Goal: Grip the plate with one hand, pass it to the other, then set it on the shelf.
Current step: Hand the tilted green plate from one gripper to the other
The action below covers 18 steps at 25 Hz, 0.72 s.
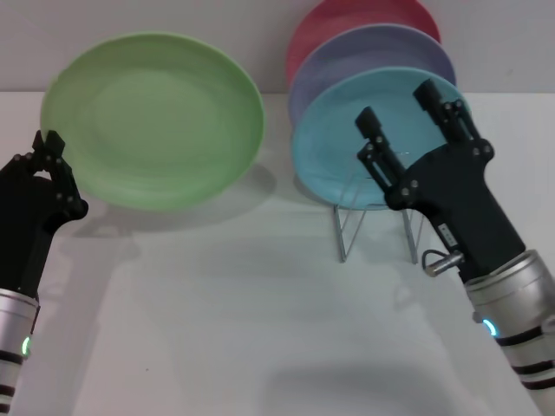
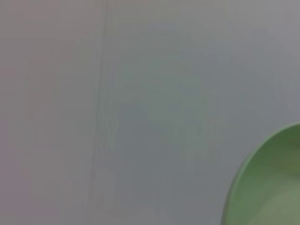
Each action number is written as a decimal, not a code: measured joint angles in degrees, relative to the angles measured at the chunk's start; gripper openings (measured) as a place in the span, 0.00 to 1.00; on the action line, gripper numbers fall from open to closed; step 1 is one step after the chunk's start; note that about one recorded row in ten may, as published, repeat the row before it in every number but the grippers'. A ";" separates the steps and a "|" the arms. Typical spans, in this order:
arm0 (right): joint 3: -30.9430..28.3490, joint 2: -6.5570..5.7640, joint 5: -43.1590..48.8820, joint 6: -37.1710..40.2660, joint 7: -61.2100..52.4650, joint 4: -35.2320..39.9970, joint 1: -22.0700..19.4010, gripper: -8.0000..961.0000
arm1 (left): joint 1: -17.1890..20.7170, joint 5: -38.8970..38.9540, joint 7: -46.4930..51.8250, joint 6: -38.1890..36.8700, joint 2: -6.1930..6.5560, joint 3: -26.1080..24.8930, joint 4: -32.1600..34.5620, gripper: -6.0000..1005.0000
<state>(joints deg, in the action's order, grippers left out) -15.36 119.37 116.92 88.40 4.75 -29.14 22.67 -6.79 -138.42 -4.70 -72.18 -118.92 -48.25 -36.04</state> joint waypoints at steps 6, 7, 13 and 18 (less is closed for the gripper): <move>0.15 -0.17 0.24 -6.23 0.22 -1.64 2.29 0.75 | 1.07 6.16 -7.63 -1.03 -0.17 4.83 -2.07 0.08; 0.15 -0.17 0.24 -6.23 0.22 -1.64 2.29 0.75 | 1.10 9.00 -9.75 -1.86 -0.18 6.80 -2.35 0.08; 0.16 -0.19 0.60 -11.20 0.07 -1.96 4.20 0.75 | 1.08 20.15 -18.15 -4.39 -0.17 14.16 -5.23 0.08; 0.16 -0.12 0.67 -14.65 -0.47 -1.99 5.93 0.75 | 0.80 27.00 -19.99 -6.59 -0.20 18.59 -5.74 0.08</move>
<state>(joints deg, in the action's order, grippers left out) -15.20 119.25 117.59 73.75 4.28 -31.13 28.60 -5.99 -111.42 -24.69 -78.77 -119.12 -29.66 -41.78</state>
